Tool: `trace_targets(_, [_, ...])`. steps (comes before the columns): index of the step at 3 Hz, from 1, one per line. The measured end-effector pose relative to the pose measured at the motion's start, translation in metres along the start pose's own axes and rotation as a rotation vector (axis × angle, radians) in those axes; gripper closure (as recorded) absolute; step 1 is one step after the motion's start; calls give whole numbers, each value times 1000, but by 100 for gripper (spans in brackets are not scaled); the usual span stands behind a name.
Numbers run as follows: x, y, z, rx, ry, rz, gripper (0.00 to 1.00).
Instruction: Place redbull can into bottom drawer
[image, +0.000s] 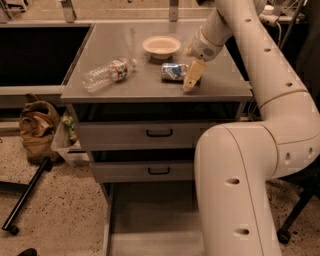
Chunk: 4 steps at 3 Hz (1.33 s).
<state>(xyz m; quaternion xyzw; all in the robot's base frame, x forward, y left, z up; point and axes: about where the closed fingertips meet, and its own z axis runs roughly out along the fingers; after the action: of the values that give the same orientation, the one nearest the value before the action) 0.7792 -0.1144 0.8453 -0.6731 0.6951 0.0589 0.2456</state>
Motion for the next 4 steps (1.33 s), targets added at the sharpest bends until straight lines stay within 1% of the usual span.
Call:
trace_targets(1, [-2, -4, 4, 9, -5, -1, 43])
trace_targets(2, [-2, -5, 6, 12, -7, -1, 65])
trace_targets(3, [-4, -3, -27, 55, 3, -31, 88])
trace_targets(4, [-17, 8, -83, 142, -3, -84, 100])
